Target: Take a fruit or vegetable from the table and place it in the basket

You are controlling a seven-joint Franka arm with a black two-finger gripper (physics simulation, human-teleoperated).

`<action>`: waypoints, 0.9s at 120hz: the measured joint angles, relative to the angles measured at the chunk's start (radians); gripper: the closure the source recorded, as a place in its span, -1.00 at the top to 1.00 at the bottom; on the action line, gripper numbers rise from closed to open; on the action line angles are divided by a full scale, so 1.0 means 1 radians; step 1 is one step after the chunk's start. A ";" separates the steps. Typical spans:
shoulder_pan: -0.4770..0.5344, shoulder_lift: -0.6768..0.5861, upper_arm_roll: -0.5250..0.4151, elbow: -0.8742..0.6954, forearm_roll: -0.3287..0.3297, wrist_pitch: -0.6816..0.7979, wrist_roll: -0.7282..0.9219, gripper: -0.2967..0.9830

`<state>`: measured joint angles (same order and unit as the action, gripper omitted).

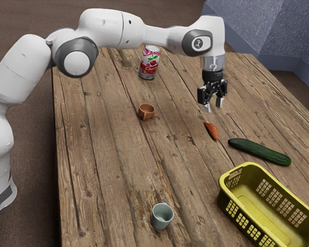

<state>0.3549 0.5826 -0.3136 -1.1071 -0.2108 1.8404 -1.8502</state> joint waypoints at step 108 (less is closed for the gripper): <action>-0.003 0.009 -0.048 -0.141 -0.029 0.195 0.091 0.13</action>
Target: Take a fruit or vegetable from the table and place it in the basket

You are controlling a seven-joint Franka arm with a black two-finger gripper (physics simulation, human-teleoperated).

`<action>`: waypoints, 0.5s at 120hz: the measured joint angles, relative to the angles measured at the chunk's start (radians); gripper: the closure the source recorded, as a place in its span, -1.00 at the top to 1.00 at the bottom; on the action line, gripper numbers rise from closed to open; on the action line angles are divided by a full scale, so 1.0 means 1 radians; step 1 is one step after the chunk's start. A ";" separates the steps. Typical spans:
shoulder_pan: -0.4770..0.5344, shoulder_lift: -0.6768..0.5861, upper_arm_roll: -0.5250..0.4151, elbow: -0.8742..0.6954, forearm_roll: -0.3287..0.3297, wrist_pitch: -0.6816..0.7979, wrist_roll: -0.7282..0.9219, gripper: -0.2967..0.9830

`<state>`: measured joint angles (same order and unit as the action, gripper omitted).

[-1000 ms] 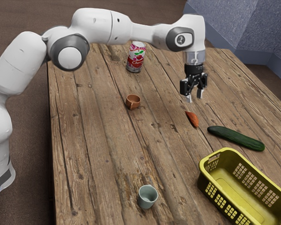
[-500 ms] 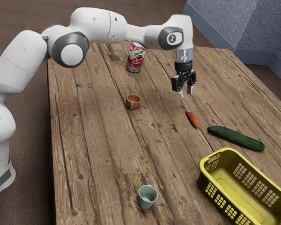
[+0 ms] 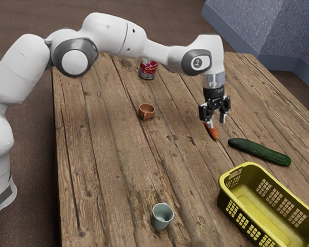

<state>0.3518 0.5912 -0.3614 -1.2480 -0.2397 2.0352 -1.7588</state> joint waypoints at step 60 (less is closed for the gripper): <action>0.063 0.031 0.003 -0.045 -0.026 0.078 0.031 0.12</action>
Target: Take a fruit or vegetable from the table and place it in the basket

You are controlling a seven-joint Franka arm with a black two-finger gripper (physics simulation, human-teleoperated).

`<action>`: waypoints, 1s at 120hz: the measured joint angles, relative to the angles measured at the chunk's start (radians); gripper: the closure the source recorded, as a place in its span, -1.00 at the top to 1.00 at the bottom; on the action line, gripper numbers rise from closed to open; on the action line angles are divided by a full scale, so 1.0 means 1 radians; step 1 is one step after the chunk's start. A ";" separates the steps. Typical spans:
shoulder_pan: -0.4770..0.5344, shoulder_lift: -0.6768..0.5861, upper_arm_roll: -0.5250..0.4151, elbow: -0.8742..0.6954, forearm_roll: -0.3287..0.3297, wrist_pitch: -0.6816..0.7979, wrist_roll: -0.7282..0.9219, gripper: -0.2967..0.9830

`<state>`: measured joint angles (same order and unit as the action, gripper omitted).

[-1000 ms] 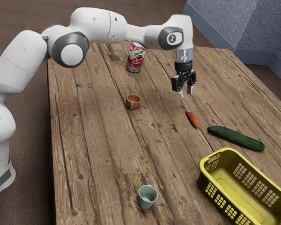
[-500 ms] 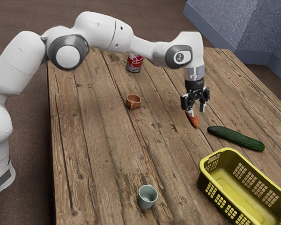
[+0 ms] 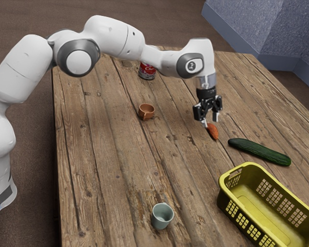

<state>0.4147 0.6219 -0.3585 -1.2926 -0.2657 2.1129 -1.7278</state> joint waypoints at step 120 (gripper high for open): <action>0.012 0.067 -0.033 0.030 0.002 0.076 0.107 0.12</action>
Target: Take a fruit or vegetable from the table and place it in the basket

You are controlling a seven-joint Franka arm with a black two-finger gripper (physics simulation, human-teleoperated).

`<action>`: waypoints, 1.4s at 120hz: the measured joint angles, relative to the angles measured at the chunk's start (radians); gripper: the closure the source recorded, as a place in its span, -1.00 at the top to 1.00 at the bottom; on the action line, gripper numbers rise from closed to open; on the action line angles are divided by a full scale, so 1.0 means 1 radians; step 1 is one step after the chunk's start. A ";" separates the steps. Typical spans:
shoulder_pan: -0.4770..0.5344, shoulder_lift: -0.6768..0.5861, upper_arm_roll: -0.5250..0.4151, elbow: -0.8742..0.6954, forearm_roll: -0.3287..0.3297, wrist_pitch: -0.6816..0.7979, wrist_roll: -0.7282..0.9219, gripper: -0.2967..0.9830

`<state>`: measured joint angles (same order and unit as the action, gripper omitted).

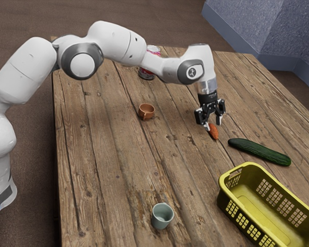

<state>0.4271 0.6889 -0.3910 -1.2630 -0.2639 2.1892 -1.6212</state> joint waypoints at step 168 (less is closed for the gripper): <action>-0.171 -0.370 0.004 -0.133 0.084 0.004 -0.037 -0.29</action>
<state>0.2563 0.3192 -0.3872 -1.3961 -0.1796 2.1929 -1.6582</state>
